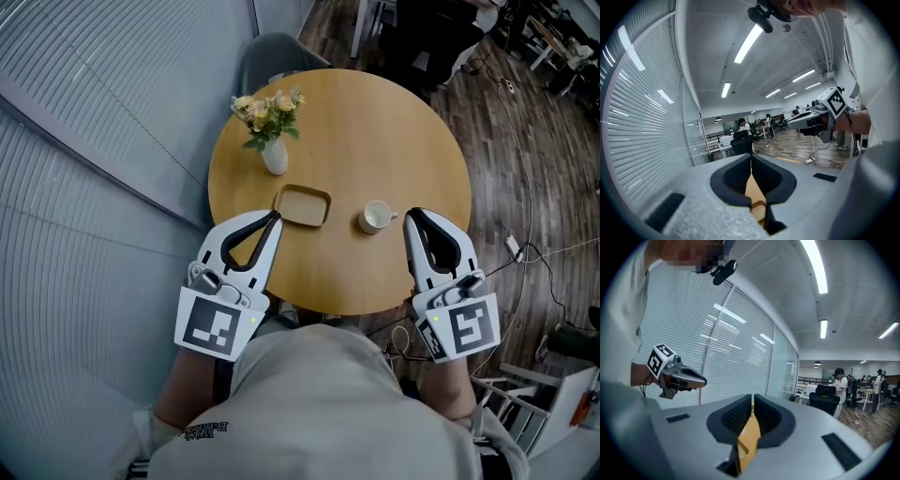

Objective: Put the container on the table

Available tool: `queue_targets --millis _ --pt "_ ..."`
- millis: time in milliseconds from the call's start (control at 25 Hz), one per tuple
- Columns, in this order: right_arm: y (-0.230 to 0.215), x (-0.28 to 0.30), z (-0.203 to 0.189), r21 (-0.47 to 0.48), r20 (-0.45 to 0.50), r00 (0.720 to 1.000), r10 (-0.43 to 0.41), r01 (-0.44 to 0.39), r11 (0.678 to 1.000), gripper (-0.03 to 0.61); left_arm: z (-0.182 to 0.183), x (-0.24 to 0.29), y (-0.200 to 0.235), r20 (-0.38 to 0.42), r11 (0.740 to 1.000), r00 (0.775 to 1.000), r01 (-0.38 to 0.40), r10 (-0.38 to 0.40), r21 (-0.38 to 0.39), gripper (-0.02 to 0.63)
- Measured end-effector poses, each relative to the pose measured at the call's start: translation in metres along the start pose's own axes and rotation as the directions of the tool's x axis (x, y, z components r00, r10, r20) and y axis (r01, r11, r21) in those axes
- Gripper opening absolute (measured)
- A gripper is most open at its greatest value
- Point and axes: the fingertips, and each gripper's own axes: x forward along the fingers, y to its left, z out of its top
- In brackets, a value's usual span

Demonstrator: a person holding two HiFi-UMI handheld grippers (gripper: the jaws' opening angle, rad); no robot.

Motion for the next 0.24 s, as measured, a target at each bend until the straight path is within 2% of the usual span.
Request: queue_targets --millis 240 --pt "0.0030 0.0055 -0.0080 0.007 -0.008 1.000 0.006 -0.006 1.000 0.038 -0.0083 0.0029 0.0016 0.005 0.998 1.000 0.020 -0.020 -0.060 0.021"
